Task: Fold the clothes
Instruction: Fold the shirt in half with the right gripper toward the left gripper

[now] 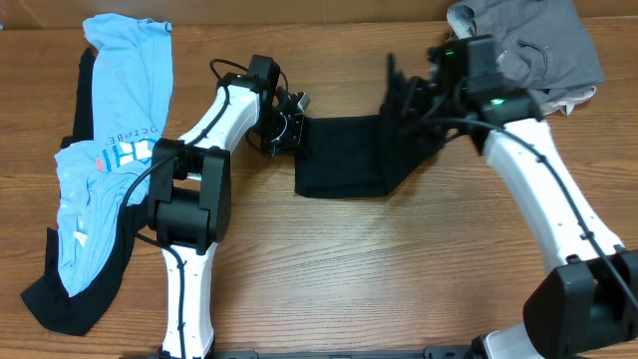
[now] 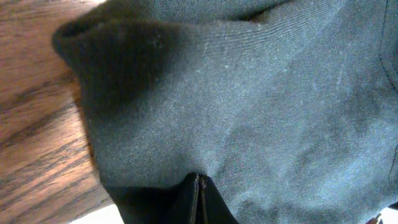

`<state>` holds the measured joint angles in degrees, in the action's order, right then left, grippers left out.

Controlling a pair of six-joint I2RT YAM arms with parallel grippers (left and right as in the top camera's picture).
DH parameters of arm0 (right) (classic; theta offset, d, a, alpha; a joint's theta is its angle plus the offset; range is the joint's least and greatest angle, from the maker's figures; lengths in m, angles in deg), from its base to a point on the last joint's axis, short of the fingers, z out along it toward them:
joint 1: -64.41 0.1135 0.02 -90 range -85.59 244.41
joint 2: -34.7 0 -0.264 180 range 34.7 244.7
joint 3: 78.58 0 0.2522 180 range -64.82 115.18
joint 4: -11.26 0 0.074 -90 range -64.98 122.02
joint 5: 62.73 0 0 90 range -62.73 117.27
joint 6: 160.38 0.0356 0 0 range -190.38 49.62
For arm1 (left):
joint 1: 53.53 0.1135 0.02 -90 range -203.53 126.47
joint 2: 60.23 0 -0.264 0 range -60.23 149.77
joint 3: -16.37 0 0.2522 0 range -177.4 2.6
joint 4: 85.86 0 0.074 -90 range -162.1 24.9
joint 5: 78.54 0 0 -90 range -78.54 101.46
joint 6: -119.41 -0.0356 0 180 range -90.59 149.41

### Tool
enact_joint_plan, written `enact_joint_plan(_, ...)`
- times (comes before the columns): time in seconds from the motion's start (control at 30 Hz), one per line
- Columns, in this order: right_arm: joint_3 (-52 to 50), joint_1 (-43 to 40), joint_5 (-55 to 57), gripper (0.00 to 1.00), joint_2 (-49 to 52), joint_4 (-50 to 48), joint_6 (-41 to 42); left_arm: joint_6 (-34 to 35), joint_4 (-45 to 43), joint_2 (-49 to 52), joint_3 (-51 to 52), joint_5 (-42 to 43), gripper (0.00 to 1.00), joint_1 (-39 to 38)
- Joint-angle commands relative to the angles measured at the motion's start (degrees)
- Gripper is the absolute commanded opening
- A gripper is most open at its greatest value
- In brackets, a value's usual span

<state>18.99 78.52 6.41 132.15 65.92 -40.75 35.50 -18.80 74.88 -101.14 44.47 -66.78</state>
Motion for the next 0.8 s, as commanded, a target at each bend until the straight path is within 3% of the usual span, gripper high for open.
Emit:
enact_joint_plan(0.0, 1.4, 5.7, 4.2, 0.04, 2.5, -1.8, 5.0, 0.8, 0.4, 1.5, 0.5, -0.6, 0.04, 0.0)
enact_joint_plan(0.77, 1.3, 19.3, 8.8, 0.04, 14.1, -6.9, 12.4, 1.9, 1.4, 1.5, 0.5, 0.0, 0.04, 1.2)
